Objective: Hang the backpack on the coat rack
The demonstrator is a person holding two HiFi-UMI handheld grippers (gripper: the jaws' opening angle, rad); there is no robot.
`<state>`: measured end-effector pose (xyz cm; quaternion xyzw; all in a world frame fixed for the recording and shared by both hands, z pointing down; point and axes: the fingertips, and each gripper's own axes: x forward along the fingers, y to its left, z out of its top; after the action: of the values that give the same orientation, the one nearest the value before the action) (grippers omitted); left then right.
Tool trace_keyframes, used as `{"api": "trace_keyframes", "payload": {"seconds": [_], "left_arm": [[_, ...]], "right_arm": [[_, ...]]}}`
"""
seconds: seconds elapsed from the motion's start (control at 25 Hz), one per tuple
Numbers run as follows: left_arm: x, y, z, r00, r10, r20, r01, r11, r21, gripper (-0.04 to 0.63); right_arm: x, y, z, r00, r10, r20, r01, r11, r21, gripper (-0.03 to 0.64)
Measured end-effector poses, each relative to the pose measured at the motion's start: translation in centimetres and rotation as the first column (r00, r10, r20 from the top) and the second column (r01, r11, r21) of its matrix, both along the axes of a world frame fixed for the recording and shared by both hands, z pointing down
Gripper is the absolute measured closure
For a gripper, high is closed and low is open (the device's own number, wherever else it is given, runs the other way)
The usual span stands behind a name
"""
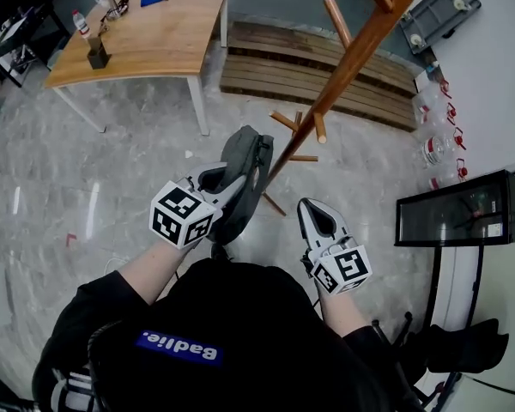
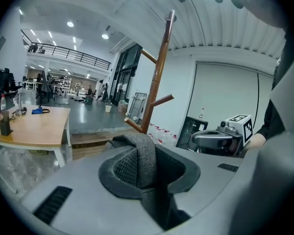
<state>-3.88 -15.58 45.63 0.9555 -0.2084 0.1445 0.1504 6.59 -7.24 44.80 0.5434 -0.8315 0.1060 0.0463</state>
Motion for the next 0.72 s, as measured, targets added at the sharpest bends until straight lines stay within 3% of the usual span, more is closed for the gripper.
{"api": "trace_keyframes", "payload": {"seconds": [0.72], "left_arm": [[2.9,-9.8,-0.3,0.988,-0.106,0.113,0.103,0.994,0.027,0.503]], "right_arm": [[6.9,-8.5,-1.5,0.998,-0.049,0.04,0.047,0.998,0.045,0.612]]}}
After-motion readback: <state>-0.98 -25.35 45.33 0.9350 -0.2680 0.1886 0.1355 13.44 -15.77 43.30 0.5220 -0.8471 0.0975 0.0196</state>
